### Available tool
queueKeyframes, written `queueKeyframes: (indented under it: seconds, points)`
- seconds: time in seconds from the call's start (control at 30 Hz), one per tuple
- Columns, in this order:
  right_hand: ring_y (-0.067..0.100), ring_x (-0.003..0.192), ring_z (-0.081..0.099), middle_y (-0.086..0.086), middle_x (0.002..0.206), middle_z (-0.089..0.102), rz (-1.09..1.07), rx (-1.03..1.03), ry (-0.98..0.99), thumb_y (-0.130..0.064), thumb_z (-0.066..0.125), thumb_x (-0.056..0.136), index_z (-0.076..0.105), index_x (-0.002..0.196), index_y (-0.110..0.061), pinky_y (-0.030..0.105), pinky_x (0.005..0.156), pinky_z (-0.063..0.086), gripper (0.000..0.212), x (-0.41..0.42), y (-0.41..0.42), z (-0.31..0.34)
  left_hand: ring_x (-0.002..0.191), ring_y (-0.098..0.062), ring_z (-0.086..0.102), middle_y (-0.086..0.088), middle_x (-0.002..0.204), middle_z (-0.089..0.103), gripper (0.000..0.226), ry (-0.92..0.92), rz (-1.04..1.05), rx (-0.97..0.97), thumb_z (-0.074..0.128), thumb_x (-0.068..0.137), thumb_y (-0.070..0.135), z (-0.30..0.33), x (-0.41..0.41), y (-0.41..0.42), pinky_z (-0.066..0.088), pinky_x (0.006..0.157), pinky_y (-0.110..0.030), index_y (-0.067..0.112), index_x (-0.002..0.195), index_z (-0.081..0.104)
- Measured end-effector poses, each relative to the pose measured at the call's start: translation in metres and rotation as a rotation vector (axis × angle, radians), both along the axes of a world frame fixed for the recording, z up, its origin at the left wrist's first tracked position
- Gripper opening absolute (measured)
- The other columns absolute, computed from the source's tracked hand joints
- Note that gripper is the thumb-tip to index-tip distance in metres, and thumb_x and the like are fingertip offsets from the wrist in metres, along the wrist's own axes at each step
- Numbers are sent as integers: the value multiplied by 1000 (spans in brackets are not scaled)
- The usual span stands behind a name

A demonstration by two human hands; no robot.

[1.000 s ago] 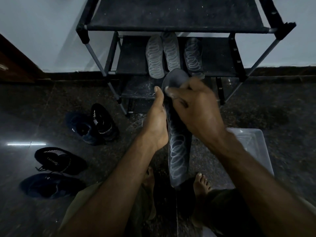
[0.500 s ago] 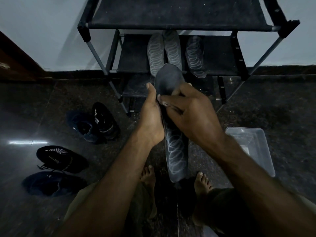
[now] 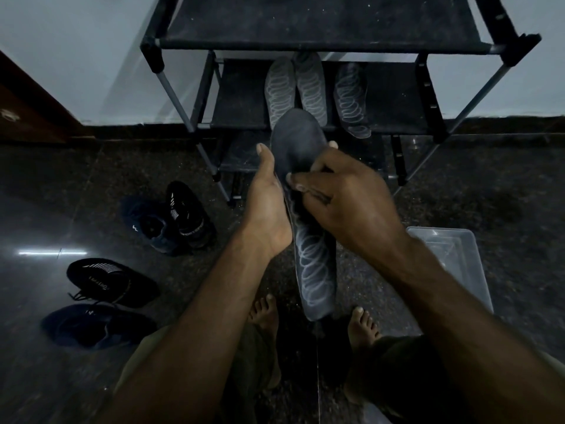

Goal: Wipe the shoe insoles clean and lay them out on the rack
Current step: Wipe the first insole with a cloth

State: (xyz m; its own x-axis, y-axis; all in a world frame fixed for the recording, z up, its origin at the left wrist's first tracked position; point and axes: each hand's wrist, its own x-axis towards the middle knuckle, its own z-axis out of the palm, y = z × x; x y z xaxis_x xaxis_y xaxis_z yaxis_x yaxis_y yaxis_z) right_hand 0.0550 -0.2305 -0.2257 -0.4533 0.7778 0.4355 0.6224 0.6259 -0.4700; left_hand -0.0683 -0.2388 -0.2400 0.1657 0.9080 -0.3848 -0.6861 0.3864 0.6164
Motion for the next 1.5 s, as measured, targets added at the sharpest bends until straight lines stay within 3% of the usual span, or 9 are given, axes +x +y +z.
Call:
queueKeyframes:
  seconds: [0.17, 0.37, 0.57, 0.67, 0.8, 0.97, 1.13, 1.27, 1.5]
  points:
    - [19, 64, 54, 5, 82, 55, -273, 4, 28, -24, 61, 94, 74, 92, -12, 28, 51, 43, 17, 6, 9, -4, 120, -31, 60, -18, 127, 63, 81, 85, -21, -16, 20, 94, 69, -3, 11, -3, 46, 102, -45, 7, 129, 58]
    - [16, 67, 54, 3, 84, 56, -47, -20, 36, -17, 63, 91, 74, 100, -13, 31, 53, 45, 15, -6, -2, -1, 127, -26, 56, -15, 136, 58, 84, 88, -7, -6, 19, 95, 70, -4, 6, -2, 40, 110, -40, 4, 141, 46]
    - [21, 61, 53, 7, 81, 54, -339, 45, 35, -21, 62, 93, 73, 93, -10, 27, 50, 37, 15, 15, 19, 0, 121, -30, 60, -16, 129, 63, 77, 99, -24, -22, 21, 95, 68, -6, 14, -4, 48, 100, -43, 11, 130, 58]
    - [19, 64, 54, 5, 82, 53, -274, 21, 83, -17, 63, 91, 73, 98, -9, 30, 53, 47, 14, 12, 16, 0, 120, -29, 60, -15, 130, 63, 75, 109, -44, -34, 22, 95, 67, -5, 18, -6, 48, 100, -42, 11, 133, 56]
    - [20, 65, 56, 6, 87, 57, -76, 12, -16, -14, 63, 89, 73, 98, -11, 34, 52, 49, 14, -3, 1, 1, 121, -27, 60, -16, 130, 62, 78, 144, -36, -15, 22, 96, 67, -7, 13, -5, 44, 106, -43, 8, 136, 53]
    - [21, 60, 53, 7, 83, 56, -323, 61, -5, -23, 60, 94, 73, 88, -9, 25, 52, 33, 20, 15, 18, 2, 115, -26, 64, -13, 124, 67, 72, 126, -69, -26, 20, 96, 65, -6, 16, -6, 54, 95, -38, 13, 124, 61]
    - [18, 63, 53, 8, 84, 56, -339, 33, 47, -16, 63, 90, 73, 97, -8, 28, 52, 44, 14, 15, 21, -1, 119, -25, 61, -10, 130, 63, 71, 134, -103, -27, 19, 97, 64, -8, 22, -8, 52, 97, -38, 16, 135, 54]
    - [14, 65, 50, 5, 88, 55, -147, 36, -9, -14, 63, 89, 72, 100, -9, 24, 54, 36, 16, 3, 7, 0, 119, -28, 61, -15, 126, 64, 66, 85, -72, -30, 23, 99, 62, -7, 20, -9, 50, 100, -40, 14, 127, 59]
    - [25, 61, 53, 11, 83, 55, -338, 57, 24, -16, 59, 92, 72, 93, -6, 39, 51, 50, 17, 27, 29, 3, 111, -20, 66, -6, 121, 69, 66, 153, -133, -41, 20, 98, 62, -7, 23, -9, 54, 93, -33, 17, 121, 63]
